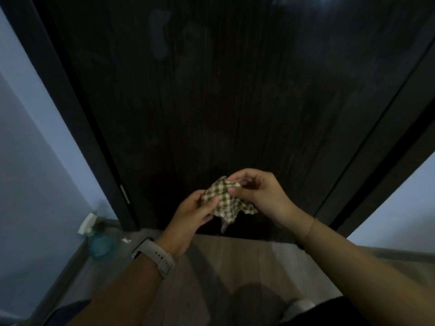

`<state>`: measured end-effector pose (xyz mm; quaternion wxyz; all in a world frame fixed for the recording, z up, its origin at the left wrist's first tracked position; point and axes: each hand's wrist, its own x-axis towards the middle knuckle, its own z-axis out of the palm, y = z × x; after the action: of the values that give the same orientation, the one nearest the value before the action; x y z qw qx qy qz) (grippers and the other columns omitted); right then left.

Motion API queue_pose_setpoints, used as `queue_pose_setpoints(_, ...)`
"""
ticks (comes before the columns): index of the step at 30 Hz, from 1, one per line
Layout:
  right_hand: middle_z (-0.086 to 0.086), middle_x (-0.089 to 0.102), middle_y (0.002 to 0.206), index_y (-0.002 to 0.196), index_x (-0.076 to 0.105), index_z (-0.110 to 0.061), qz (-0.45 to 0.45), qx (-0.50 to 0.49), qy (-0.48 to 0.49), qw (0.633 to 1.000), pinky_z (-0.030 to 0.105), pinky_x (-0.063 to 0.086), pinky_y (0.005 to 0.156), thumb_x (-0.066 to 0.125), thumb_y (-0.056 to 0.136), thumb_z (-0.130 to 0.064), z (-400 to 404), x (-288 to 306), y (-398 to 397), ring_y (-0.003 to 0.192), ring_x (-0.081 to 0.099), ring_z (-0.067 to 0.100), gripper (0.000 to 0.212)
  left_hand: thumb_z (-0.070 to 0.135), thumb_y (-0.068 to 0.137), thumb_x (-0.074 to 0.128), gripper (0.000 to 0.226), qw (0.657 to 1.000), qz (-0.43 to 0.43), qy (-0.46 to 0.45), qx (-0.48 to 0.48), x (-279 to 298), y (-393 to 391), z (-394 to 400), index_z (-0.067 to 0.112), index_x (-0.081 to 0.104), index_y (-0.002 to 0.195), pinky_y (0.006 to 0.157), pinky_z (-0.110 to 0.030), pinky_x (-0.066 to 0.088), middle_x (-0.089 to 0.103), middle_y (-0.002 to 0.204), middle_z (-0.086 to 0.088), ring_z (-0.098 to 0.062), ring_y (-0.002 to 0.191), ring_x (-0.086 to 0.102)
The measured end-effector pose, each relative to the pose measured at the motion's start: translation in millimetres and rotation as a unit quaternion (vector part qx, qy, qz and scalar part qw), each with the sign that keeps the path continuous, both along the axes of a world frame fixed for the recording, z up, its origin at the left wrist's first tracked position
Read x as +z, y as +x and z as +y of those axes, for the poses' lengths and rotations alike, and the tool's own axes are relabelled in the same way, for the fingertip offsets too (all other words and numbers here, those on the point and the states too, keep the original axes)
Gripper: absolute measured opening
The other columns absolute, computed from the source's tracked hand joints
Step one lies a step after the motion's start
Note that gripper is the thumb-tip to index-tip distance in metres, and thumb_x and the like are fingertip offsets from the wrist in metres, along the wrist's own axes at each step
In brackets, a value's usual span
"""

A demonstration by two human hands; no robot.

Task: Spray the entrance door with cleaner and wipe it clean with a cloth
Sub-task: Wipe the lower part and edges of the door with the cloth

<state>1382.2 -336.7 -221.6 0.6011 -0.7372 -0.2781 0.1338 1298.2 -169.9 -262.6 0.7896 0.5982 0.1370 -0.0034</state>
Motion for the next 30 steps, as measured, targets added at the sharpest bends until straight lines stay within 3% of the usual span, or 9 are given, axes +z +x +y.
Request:
queue_pose_setpoints(2,-0.011,0.066,0.109,0.107,0.068,-0.028,-0.051,-0.014,-0.049,0.997,0.034,0.054,0.094,0.07,0.086,-0.01,-10,-11,12,0.105,0.062,0.004,0.028,0.022,0.088,0.066,0.022,0.998,0.015,0.0,0.061,-7,7,1,0.014,0.064,0.108,0.089,-0.033,0.054,0.071,0.111,-0.008,-0.019,0.103,0.068)
queue_pose_setpoints(4,-0.015,0.057,0.125,0.119,0.064,-0.032,-0.169,-0.051,-0.12,0.977,0.032,0.047,0.103,0.068,0.088,-0.014,-25,-21,31,0.118,0.052,-0.001,0.036,0.017,0.089,0.067,0.013,0.991,0.029,0.044,0.126,-14,19,8,0.014,0.062,0.101,0.083,-0.033,0.056,0.069,0.108,-0.01,-0.024,0.103,0.067)
queue_pose_setpoints(7,-0.004,0.049,0.141,0.129,0.059,-0.023,-0.378,-0.089,-0.235,0.891,0.038,0.044,0.106,0.065,0.088,-0.013,-40,-45,60,0.131,0.042,0.011,0.043,0.018,0.085,0.072,0.029,0.968,0.03,0.172,0.182,-21,44,19,0.018,0.053,0.107,0.085,-0.039,0.055,0.064,0.106,-0.006,-0.024,0.1,0.065)
queue_pose_setpoints(9,0.004,0.046,0.145,0.129,0.059,-0.019,-0.439,-0.087,-0.288,0.847,0.045,0.047,0.104,0.069,0.083,-0.008,-38,-65,75,0.134,0.041,0.022,0.048,0.018,0.084,0.074,0.043,0.953,0.004,0.221,0.207,-26,62,21,0.019,0.045,0.115,0.079,-0.032,0.054,0.063,0.101,-0.001,-0.015,0.091,0.063)
queue_pose_setpoints(14,0.012,0.025,0.158,0.142,0.046,-0.018,-0.525,-0.049,-0.369,0.765,0.044,0.023,0.116,0.072,0.079,-0.012,-28,-96,105,0.145,0.024,0.031,0.068,0.015,0.087,0.07,0.03,0.934,-0.061,0.263,0.235,-58,110,6,0.02,0.051,0.11,0.078,-0.029,0.052,0.06,0.101,0.005,-0.01,0.092,0.061)
queue_pose_setpoints(17,0.011,0.012,0.161,0.149,0.033,-0.017,-0.531,-0.05,-0.384,0.754,0.046,0.024,0.118,0.072,0.081,-0.013,-25,-105,123,0.148,0.012,0.03,0.078,0.01,0.086,0.068,0.022,0.933,-0.033,0.214,0.287,-80,140,-6,0.023,0.056,0.099,0.077,-0.028,0.049,0.059,0.102,0.005,-0.016,0.099,0.06)
queue_pose_setpoints(20,0.011,0.012,0.161,0.149,0.033,-0.016,-0.555,-0.042,-0.398,0.73,0.049,0.026,0.117,0.074,0.078,-0.012,-26,-115,135,0.148,0.009,0.032,0.082,0.013,0.085,0.071,0.021,0.923,-0.037,0.157,0.349,-94,160,-21,0.024,0.057,0.096,0.081,-0.024,0.048,0.059,0.097,0.011,-0.018,0.103,0.06)
queue_pose_setpoints(25,0.01,0.012,0.161,0.149,0.034,-0.015,-0.583,-0.058,-0.394,0.708,0.046,0.019,0.119,0.071,0.079,-0.012,-27,-126,146,0.149,0.008,0.032,0.079,0.045,0.081,0.071,0.025,0.909,-0.057,0.051,0.41,-109,176,-42,0.028,0.066,0.099,0.094,-0.04,0.053,0.067,0.112,0.004,-0.013,0.106,0.063)
queue_pose_setpoints(30,0.009,0.012,0.161,0.151,0.03,-0.018,-0.604,-0.069,-0.382,0.696,0.042,0.012,0.121,0.069,0.081,-0.016,-27,-135,156,0.15,0.004,0.028,0.08,0.035,0.081,0.076,0.015,0.909,-0.042,0.024,0.415,-118,187,-60,0.025,0.068,0.089,0.086,-0.034,0.056,0.07,0.101,0.005,-0.01,0.097,0.066)
